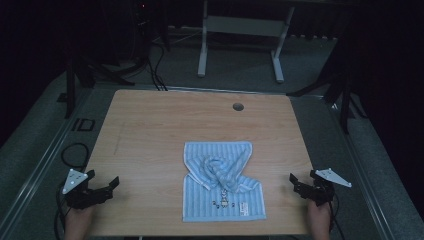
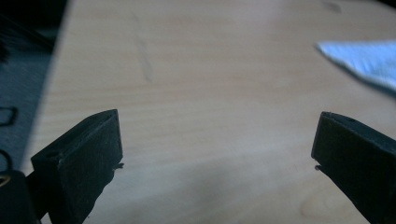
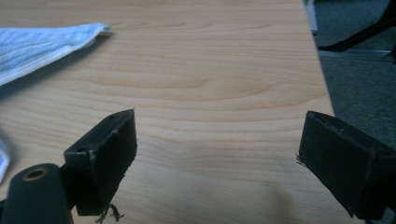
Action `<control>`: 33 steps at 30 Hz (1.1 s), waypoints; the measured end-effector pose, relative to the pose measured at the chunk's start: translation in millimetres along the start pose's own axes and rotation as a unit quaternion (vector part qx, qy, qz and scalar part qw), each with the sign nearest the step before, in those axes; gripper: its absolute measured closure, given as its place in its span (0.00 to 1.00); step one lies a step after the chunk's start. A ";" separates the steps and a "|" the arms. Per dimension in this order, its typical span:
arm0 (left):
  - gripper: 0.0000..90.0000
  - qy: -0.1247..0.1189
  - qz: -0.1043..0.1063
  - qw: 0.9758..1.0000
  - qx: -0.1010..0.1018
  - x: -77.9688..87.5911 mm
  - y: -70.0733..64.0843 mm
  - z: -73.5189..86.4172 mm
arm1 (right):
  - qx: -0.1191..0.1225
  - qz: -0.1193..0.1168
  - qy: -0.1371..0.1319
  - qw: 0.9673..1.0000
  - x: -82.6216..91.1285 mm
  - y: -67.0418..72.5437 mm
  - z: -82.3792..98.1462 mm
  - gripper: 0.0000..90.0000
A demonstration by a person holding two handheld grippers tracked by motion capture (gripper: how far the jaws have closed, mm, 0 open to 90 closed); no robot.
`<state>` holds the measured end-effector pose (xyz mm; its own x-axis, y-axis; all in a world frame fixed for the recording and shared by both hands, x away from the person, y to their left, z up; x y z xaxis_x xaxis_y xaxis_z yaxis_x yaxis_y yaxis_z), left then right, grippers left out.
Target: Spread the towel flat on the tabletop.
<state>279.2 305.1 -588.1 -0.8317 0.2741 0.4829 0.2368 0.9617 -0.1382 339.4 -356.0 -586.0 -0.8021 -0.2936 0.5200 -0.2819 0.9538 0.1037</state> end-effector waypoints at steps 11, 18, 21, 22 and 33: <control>0.02 0.127 0.072 0.988 -0.052 -1.9 -0.6 3.5 | 0.060 -0.113 0.079 0.989 -0.3 11.2 5.6 0.15; 0.02 0.207 0.077 0.965 -0.140 11.1 -8.3 -7.5 | 0.152 -0.161 0.171 0.960 13.8 20.6 -2.8 0.15; 0.02 0.238 0.085 0.953 -0.168 13.7 -16.0 -11.7 | 0.170 -0.168 0.204 0.949 16.6 20.8 -9.1 0.15; 0.02 0.247 0.084 0.948 -0.185 14.1 -17.9 -12.3 | 0.176 -0.167 0.215 0.946 16.9 20.6 -11.3 0.15; 0.02 0.357 0.105 0.889 -0.266 11.6 -47.2 -7.5 | 0.271 -0.166 0.345 0.883 17.1 41.7 -19.2 0.15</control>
<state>262.1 262.9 -569.5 -0.2557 0.1960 0.9467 0.7113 0.7014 0.0469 324.1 -320.0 -556.6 -0.1695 -0.2646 0.9493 -0.8023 0.5965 0.0230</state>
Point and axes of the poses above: each handheld gripper's, and its own axes: x roughly backward along the jaws, z roughly out of its underside, y roughly to its left, the point moved 6 cm from there along -x, roughly forward along the jaws, and after that the axes turned 2 degrees about -z, right-handed, at the moved point
